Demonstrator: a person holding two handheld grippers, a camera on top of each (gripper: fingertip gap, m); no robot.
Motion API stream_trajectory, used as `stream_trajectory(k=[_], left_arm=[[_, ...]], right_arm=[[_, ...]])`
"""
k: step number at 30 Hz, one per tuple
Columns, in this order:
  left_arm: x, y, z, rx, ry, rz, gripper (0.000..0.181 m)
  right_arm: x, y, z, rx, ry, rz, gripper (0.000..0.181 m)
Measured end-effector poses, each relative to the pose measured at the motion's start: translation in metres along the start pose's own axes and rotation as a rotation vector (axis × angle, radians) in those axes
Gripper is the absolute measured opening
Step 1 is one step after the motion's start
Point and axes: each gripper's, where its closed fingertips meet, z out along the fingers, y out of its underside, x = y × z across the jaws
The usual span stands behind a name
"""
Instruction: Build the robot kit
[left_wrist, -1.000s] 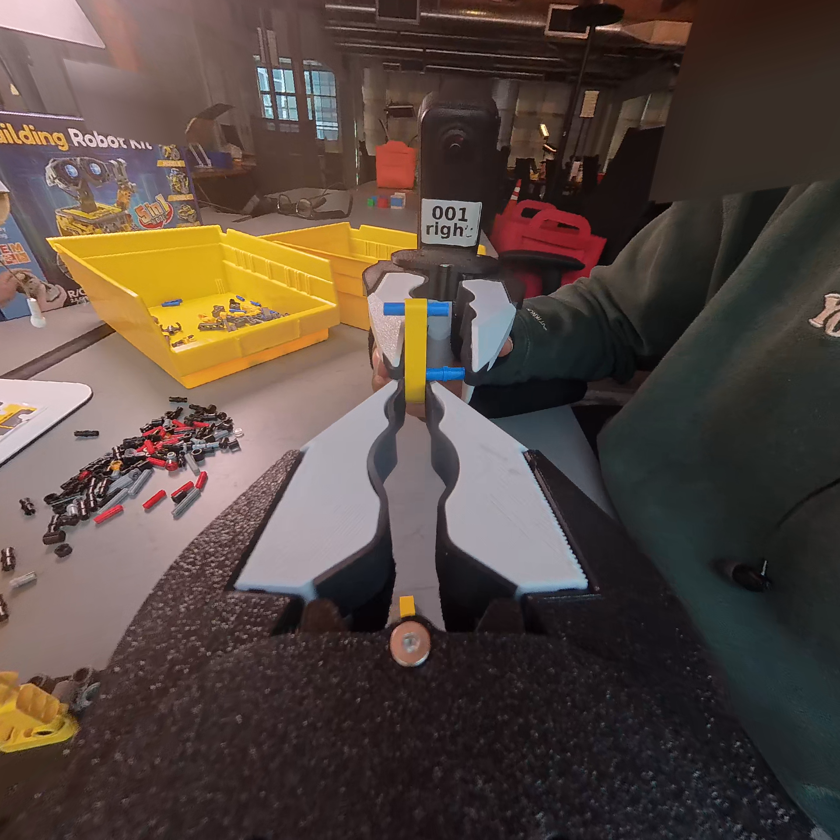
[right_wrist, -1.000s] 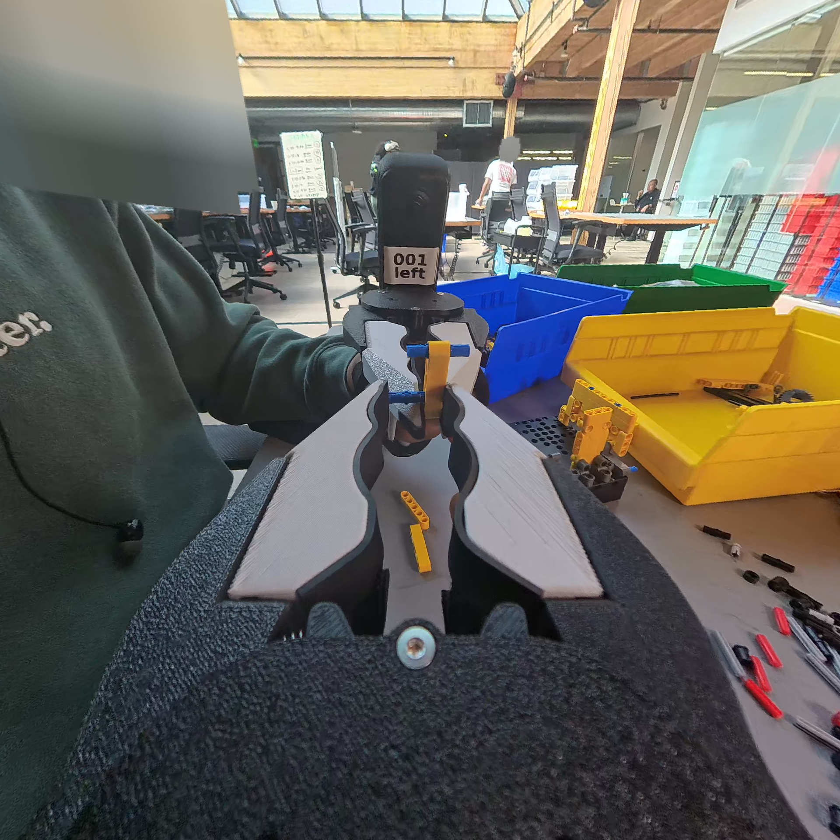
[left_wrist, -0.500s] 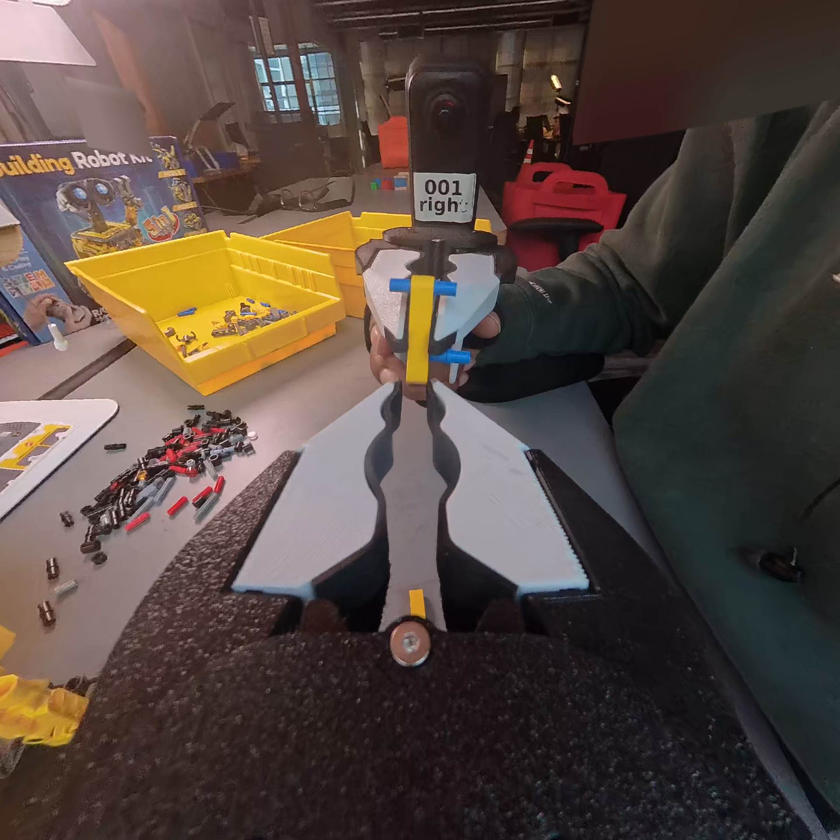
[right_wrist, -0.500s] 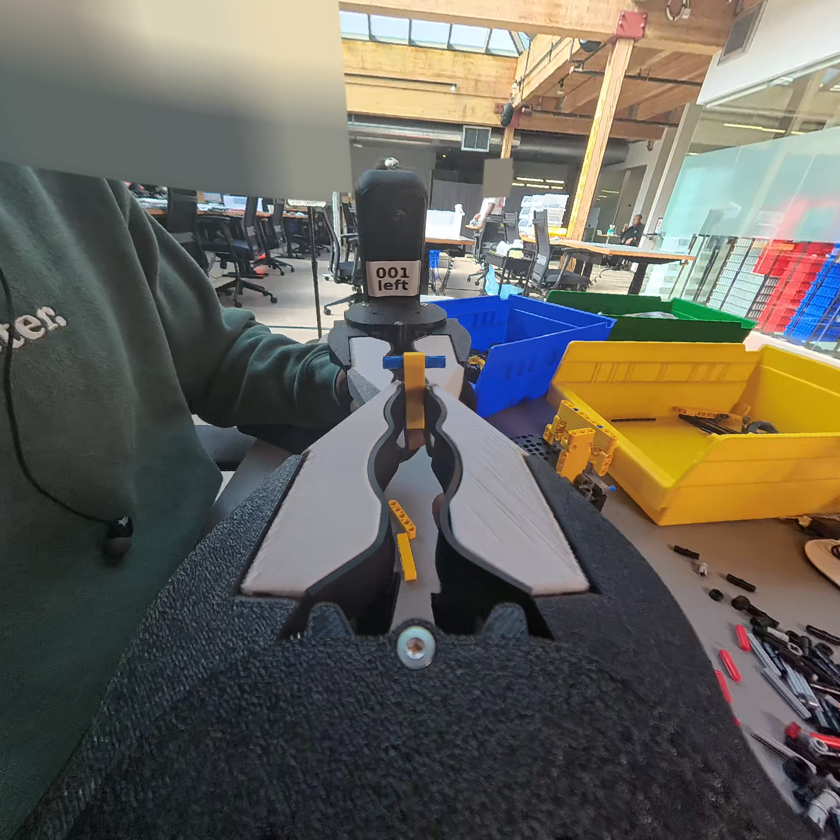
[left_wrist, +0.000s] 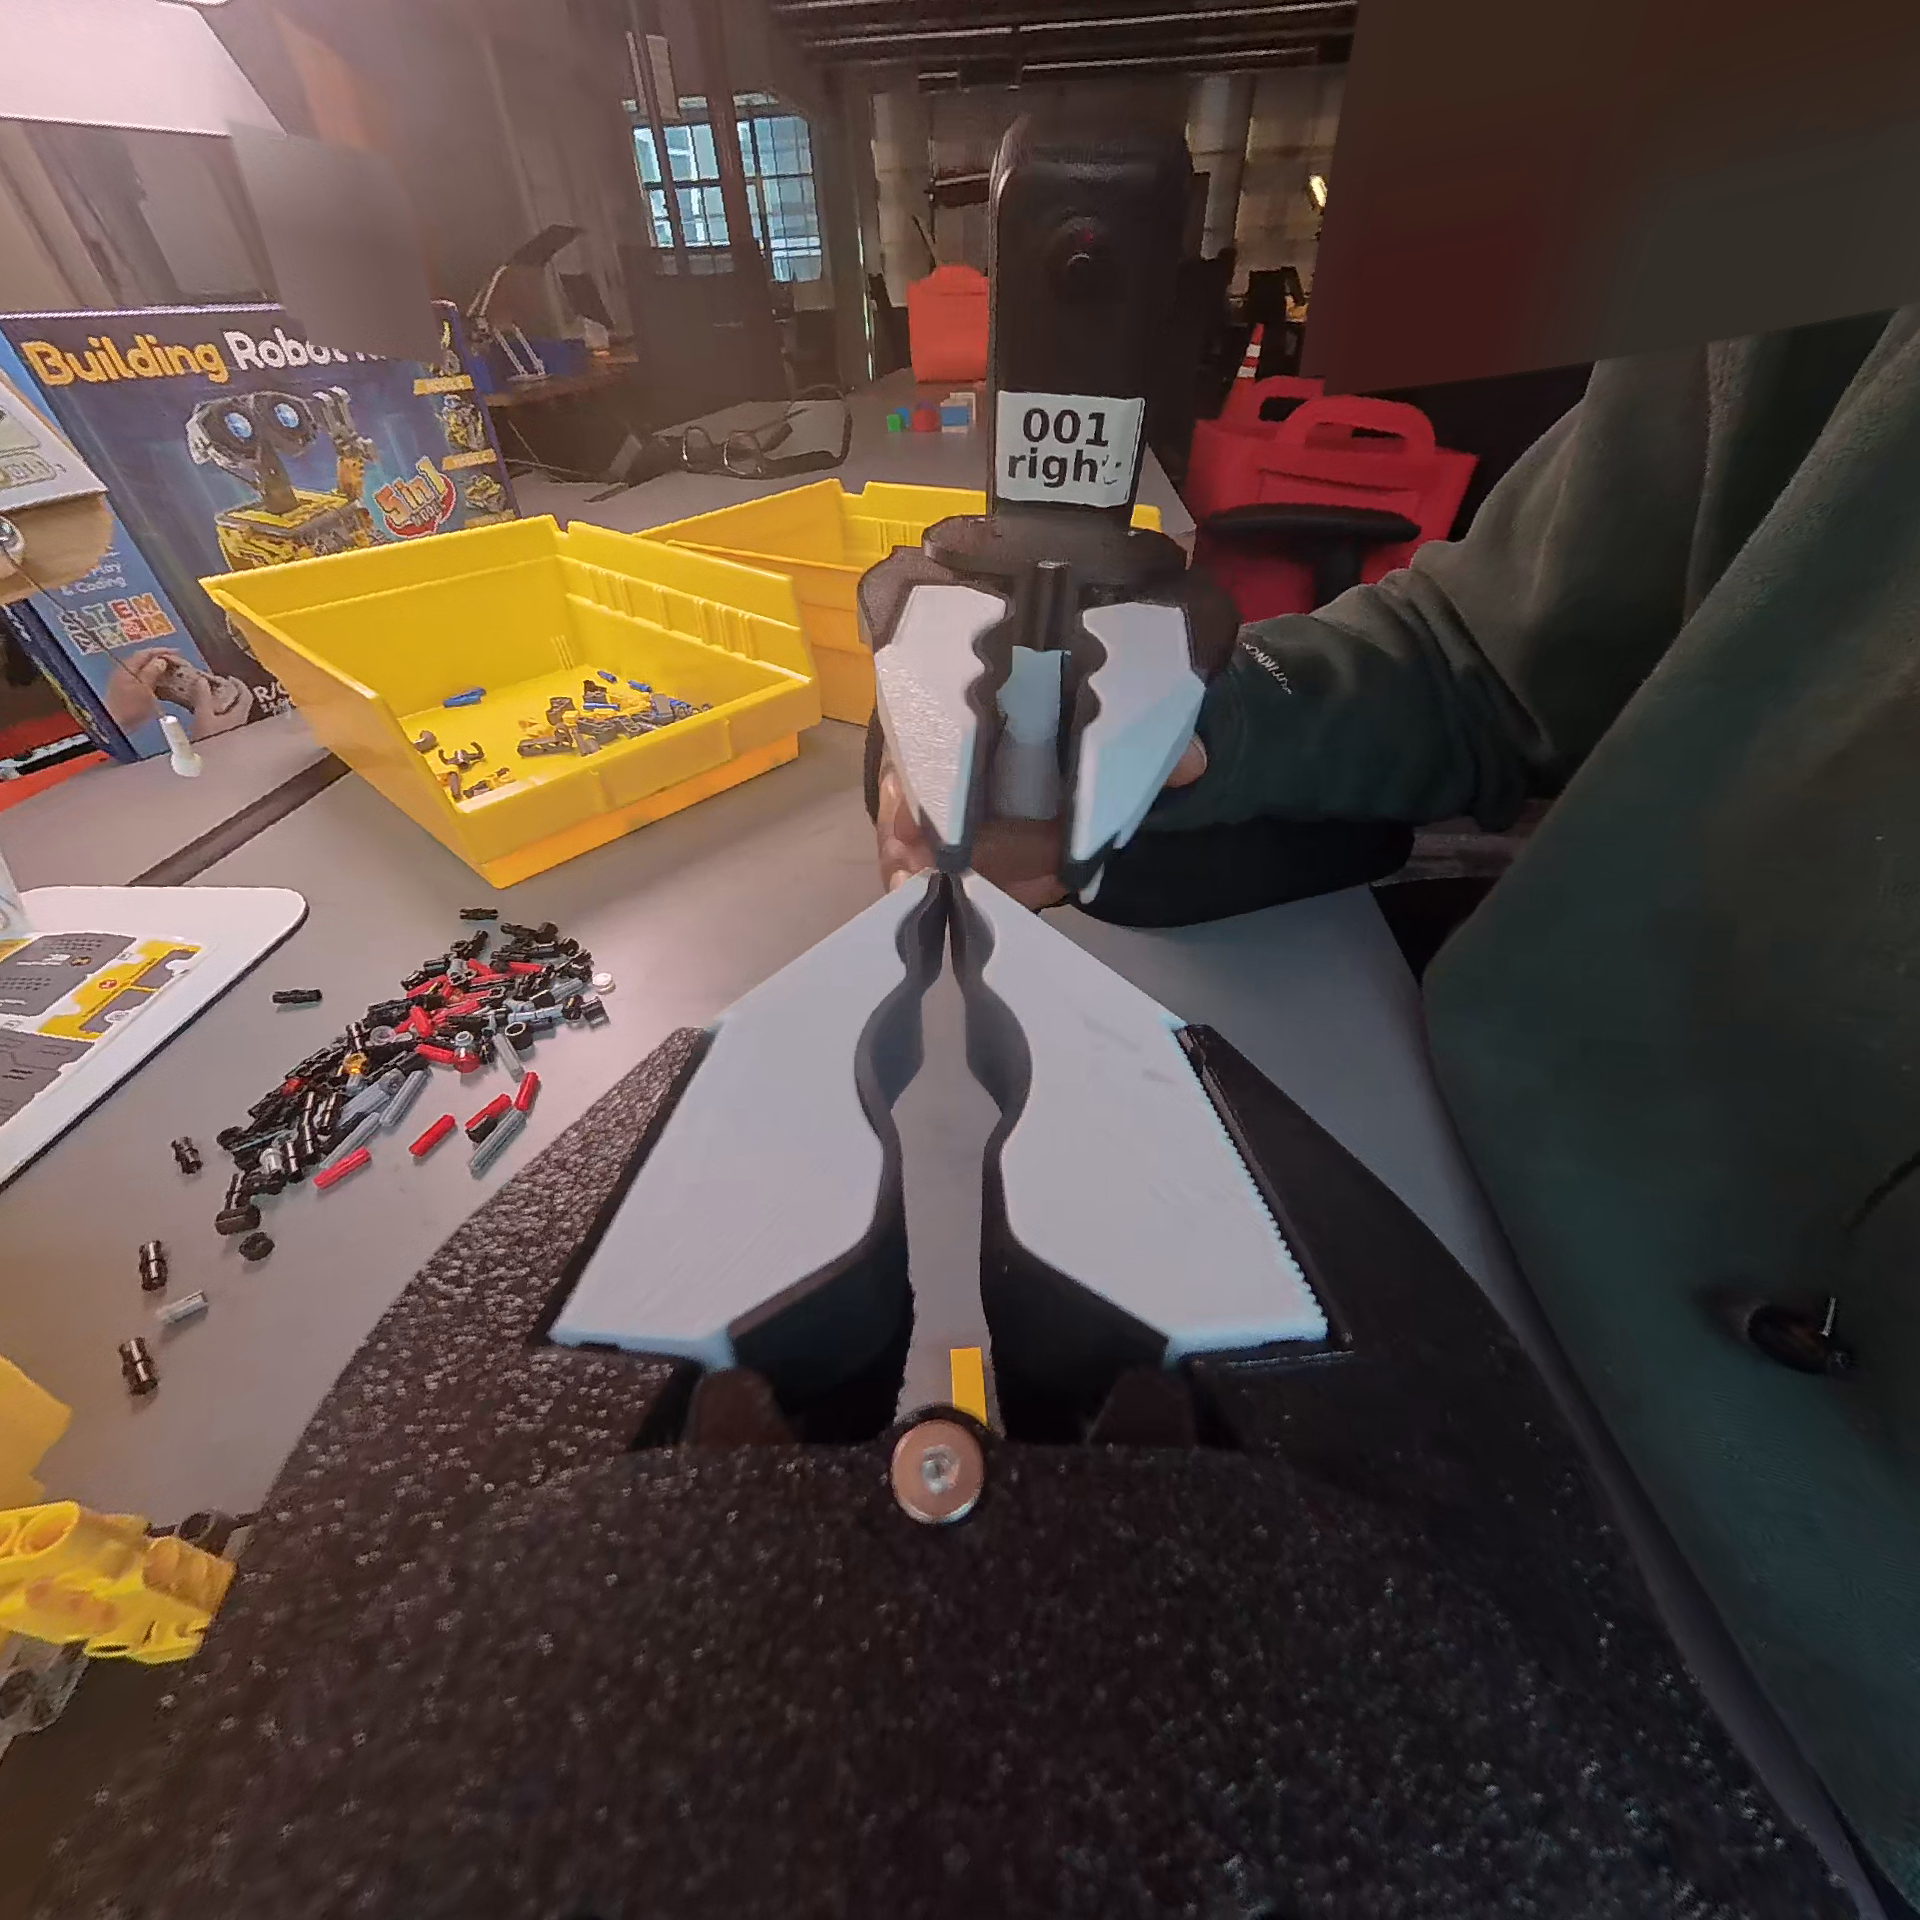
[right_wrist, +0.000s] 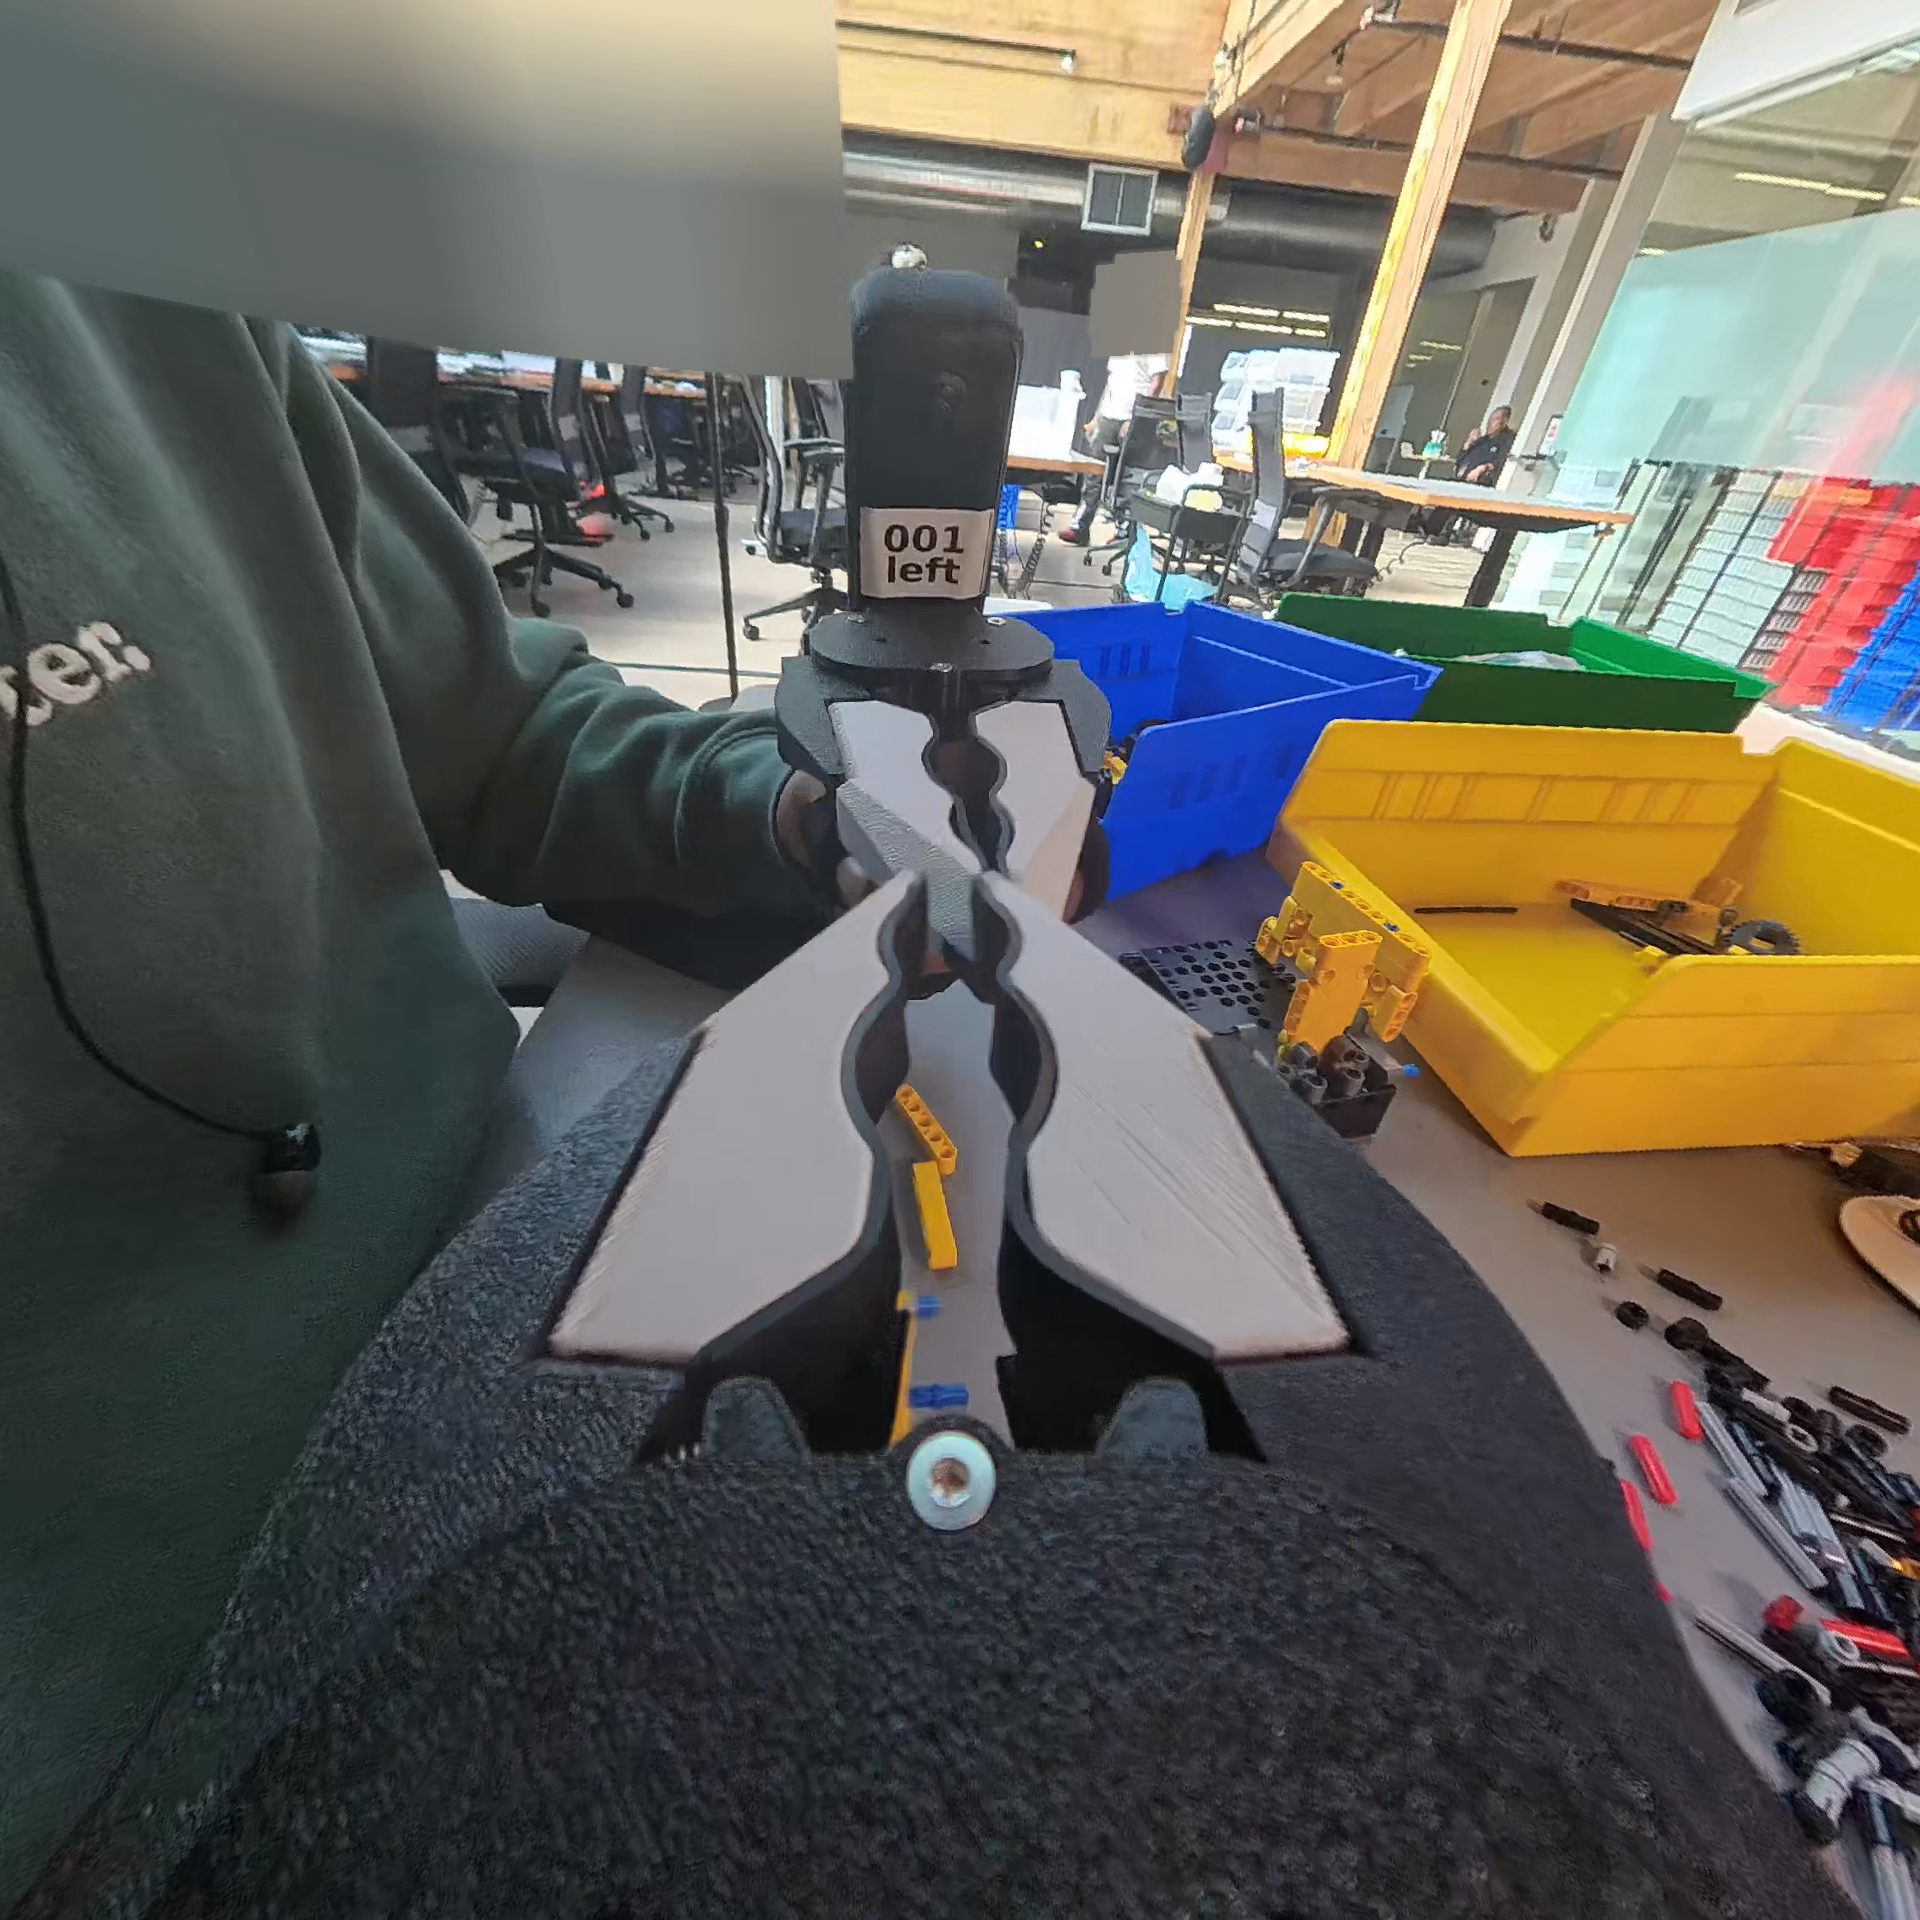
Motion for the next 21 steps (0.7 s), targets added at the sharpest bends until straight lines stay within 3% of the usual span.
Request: stream_trajectory(k=[1,5,9,16,19,21], left_arm=[[0.0,0.004,0.001,-0.018,0.004,0.001,0.0],[-0.02,0.019,-0.003,-0.098,-0.087,0.016,0.0],[-0.029,0.022,-0.008,-0.11,-0.121,0.009,0.001],[-0.026,0.037,-0.001,-0.189,-0.104,0.024,0.01],[-0.02,0.044,0.003,-0.224,-0.08,0.032,0.011],[-0.015,0.048,0.005,-0.244,-0.061,0.038,0.011]], right_arm=[[0.003,-0.001,-0.001,0.01,0.018,0.001,0.0],[0.013,-0.001,-0.008,0.007,0.033,0.025,0.0],[0.025,0.015,-0.024,-0.19,0.087,-0.038,0.001],[-0.059,0.087,-0.055,-0.646,-0.187,0.039,0.027],[-0.081,0.106,-0.058,-0.71,-0.205,0.064,0.033],[-0.077,0.121,-0.06,-0.775,-0.157,0.032,0.035]])
